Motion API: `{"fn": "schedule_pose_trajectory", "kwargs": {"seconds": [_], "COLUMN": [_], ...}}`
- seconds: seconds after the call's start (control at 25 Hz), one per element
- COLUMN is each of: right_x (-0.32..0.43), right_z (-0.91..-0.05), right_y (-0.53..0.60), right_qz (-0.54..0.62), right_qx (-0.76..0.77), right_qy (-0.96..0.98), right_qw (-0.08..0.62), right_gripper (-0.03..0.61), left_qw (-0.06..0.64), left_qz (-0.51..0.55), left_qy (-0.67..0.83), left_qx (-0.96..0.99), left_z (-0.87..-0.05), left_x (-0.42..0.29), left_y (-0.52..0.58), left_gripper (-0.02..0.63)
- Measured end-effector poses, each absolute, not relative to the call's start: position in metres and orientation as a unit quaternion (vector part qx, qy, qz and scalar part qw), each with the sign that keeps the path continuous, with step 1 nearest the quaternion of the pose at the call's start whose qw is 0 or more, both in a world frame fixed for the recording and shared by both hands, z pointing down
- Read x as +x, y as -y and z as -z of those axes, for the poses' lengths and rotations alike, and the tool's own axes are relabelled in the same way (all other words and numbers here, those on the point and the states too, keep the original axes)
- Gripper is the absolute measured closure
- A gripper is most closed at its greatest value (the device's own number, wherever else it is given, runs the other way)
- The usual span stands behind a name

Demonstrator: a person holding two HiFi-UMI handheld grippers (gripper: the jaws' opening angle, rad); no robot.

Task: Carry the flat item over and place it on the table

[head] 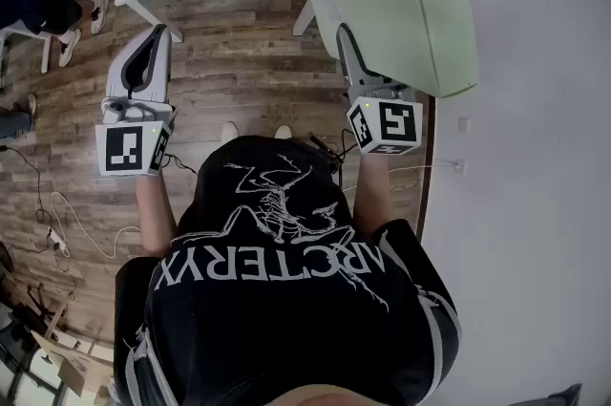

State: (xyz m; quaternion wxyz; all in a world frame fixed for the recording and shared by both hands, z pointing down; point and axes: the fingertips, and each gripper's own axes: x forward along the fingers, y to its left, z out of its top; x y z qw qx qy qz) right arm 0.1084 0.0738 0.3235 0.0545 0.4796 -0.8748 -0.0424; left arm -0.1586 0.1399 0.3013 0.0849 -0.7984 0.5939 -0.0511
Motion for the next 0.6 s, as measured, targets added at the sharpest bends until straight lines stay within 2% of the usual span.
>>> {"fn": "schedule_pose_trajectory", "kwargs": {"seconds": [0.6], "right_x": [0.1092], "right_z": [-0.3227], "right_y": [-0.0793], "right_qz": [0.047], "right_qx": [0.478], "right_qy": [0.876], "right_qw": [0.053], "right_gripper": [0.317], "left_qw": [0.084], "left_qz": [0.054], "left_qy": [-0.595], "left_qx": [-0.797], "left_z": [-0.3025], "left_x": [-0.1538], "left_y": [-0.1463], "left_gripper": [0.603]}}
